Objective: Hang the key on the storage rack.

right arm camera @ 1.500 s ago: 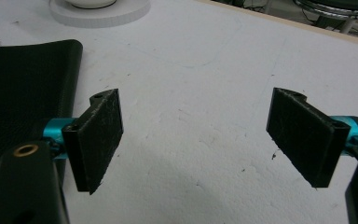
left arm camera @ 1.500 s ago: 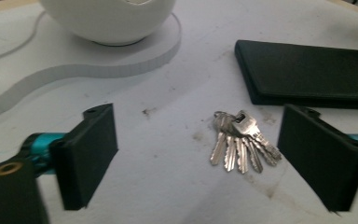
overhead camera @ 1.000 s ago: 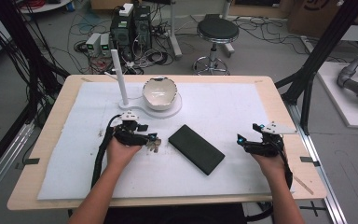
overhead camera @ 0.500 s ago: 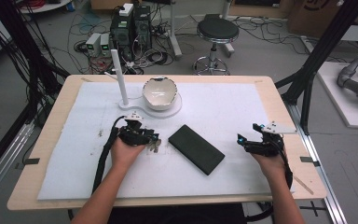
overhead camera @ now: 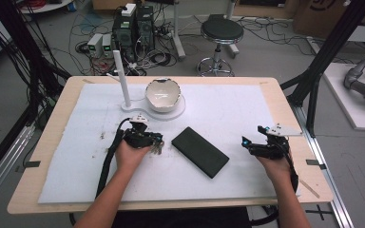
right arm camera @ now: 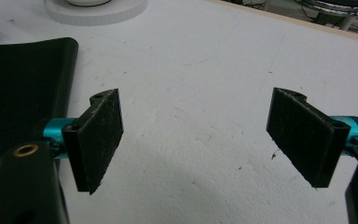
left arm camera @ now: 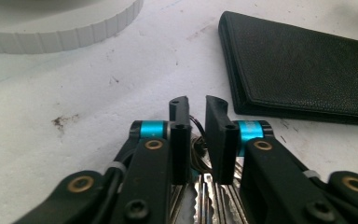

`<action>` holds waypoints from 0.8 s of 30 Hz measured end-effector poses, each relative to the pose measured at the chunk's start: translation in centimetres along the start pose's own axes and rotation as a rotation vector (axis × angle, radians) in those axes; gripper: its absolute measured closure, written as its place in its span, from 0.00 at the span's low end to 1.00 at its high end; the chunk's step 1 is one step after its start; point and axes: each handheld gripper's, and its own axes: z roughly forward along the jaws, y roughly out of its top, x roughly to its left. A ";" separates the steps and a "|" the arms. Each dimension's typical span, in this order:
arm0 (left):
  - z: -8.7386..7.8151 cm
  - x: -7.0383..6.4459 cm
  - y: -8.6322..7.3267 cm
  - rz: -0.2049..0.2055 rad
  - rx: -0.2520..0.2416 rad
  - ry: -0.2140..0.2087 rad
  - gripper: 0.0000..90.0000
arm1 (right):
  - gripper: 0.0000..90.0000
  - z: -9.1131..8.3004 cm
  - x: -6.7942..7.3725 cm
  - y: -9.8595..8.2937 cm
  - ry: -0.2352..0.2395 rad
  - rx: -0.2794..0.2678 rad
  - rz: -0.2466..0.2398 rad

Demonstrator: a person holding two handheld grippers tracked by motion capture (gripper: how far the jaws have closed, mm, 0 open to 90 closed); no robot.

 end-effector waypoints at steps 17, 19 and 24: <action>-2.3 -1.4 1.3 0.071 -0.052 0.002 0.98 | 0.21 -0.1 0.1 0.0 0.004 -0.008 -0.005; -3.1 -1.7 1.6 0.085 -0.074 0.000 0.98 | 0.21 -0.1 0.1 0.0 0.003 -0.007 -0.004; -5.4 -1.8 2.6 0.099 -0.133 -0.012 0.98 | 0.21 -0.2 0.1 0.1 0.003 -0.012 -0.007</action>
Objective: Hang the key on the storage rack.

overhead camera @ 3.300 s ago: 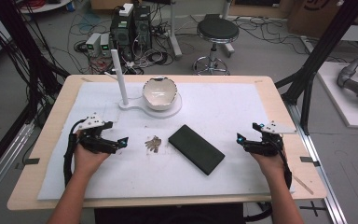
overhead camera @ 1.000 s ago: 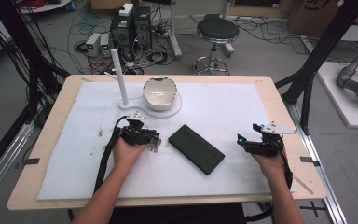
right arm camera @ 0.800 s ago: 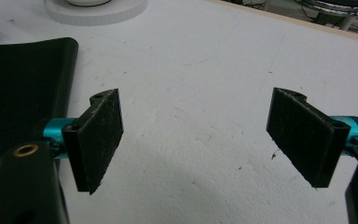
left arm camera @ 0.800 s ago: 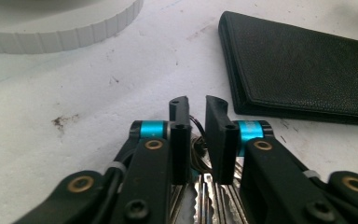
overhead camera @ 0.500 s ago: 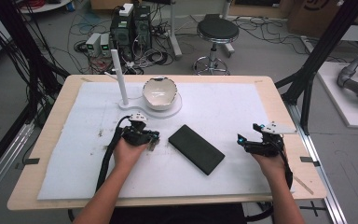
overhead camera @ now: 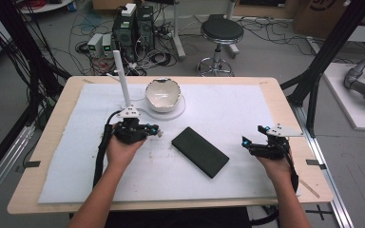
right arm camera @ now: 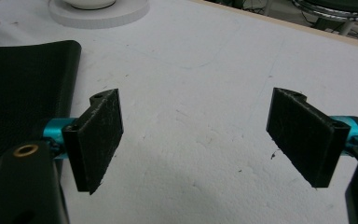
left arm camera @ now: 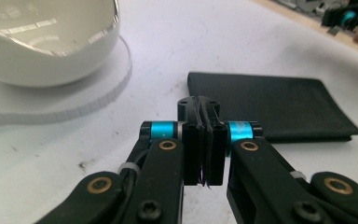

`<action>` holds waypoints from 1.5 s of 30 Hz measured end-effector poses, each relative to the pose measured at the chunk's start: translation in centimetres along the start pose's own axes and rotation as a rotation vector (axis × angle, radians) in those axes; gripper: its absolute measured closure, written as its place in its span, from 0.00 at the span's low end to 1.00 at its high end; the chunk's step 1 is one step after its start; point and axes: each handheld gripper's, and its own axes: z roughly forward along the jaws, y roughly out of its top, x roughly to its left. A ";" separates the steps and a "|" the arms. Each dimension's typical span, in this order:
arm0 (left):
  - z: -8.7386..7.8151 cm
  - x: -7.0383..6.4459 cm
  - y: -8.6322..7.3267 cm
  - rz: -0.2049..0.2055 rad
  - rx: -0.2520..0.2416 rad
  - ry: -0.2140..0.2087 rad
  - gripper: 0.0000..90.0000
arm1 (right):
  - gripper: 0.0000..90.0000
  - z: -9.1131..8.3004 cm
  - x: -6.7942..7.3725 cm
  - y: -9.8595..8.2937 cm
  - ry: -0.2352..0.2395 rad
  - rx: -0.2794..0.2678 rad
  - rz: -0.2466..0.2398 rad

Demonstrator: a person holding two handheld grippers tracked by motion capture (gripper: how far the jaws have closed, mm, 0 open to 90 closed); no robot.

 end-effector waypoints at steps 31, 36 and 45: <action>-10.0 7.6 11.2 0.054 -0.101 0.134 0.98 | 0.21 0.1 0.1 0.0 -0.002 0.005 -0.001; -10.4 9.1 12.2 0.049 -0.094 0.165 0.98 | 0.21 0.1 0.1 -0.1 -0.003 0.010 0.000; -10.7 11.0 12.2 0.019 -0.083 0.211 0.98 | 0.21 0.1 0.1 -0.1 -0.007 0.016 0.003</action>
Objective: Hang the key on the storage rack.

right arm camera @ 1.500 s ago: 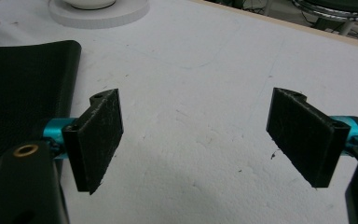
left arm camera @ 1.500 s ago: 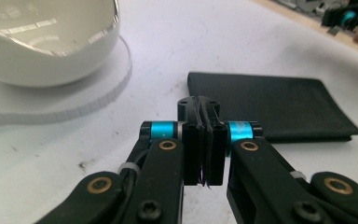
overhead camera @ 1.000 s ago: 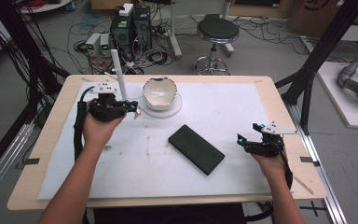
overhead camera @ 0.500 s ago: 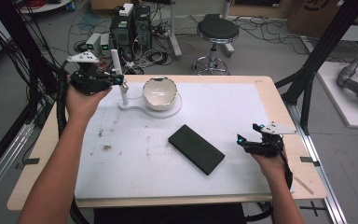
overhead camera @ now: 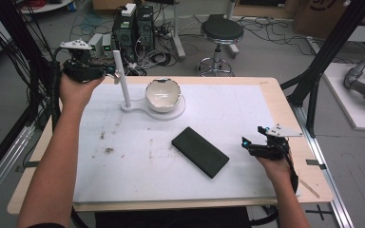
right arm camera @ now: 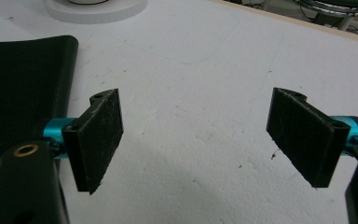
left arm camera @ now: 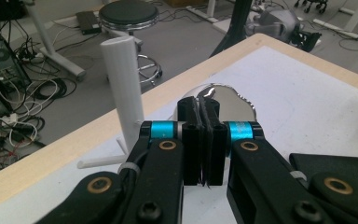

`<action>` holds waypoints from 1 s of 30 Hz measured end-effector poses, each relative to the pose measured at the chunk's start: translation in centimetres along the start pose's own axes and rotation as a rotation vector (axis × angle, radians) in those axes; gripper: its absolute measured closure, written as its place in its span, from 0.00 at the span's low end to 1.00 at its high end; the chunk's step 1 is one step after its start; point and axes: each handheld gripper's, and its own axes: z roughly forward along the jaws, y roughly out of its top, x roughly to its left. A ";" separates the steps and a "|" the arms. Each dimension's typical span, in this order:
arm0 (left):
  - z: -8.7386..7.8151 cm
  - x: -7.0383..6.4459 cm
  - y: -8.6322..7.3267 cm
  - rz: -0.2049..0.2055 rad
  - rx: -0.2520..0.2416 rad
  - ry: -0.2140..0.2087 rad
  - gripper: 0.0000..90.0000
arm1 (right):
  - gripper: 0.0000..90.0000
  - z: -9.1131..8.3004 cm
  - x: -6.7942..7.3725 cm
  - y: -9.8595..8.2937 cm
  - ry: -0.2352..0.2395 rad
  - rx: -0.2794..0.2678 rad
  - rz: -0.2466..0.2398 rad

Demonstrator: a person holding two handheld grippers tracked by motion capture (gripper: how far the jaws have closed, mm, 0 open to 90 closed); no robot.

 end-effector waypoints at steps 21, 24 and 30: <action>1.0 1.6 -0.6 -0.049 0.002 0.014 0.98 | 0.21 0.0 0.0 -0.1 0.002 -0.005 0.001; 1.0 1.7 -0.6 -0.050 0.007 0.016 0.98 | 0.21 0.0 0.0 -0.1 0.003 -0.005 0.001; 0.9 1.8 -1.0 -0.054 0.003 0.024 0.97 | 0.21 0.0 0.0 -0.1 0.003 -0.005 0.000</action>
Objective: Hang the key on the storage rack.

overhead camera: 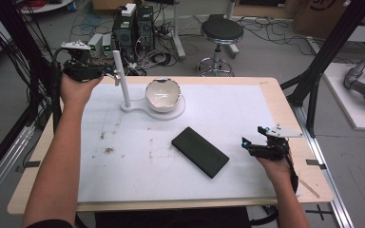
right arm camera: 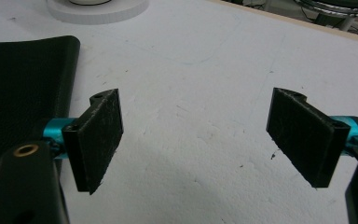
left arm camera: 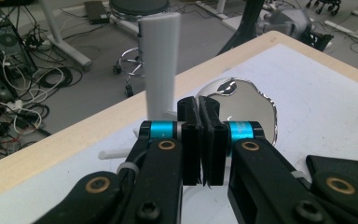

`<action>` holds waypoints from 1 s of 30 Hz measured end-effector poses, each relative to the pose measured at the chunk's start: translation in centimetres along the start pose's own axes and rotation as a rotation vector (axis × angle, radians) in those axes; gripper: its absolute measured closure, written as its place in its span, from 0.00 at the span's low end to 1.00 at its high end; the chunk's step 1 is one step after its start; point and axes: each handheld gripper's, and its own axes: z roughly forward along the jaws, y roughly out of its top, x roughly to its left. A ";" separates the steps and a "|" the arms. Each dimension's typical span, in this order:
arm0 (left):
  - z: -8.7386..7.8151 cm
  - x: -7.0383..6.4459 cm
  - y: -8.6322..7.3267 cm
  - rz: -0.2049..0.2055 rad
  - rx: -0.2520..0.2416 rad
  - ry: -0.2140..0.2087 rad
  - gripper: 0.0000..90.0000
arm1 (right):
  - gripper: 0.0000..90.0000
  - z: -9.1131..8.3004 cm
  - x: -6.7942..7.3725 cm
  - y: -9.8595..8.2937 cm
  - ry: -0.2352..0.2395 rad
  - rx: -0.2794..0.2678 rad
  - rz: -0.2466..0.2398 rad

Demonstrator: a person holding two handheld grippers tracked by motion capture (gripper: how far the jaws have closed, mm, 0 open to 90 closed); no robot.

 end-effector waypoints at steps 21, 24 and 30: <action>-1.5 -2.0 -4.1 -0.003 -0.028 -0.053 0.40 | 0.21 -0.1 0.0 0.0 0.013 -0.004 -0.002; -1.4 -3.0 -5.0 0.014 -0.025 -0.069 0.34 | 0.21 -0.1 0.0 0.0 0.015 -0.006 -0.001; -0.9 -4.9 -7.0 0.036 -0.026 -0.089 0.21 | 0.21 -0.1 -0.1 0.0 0.018 -0.011 0.006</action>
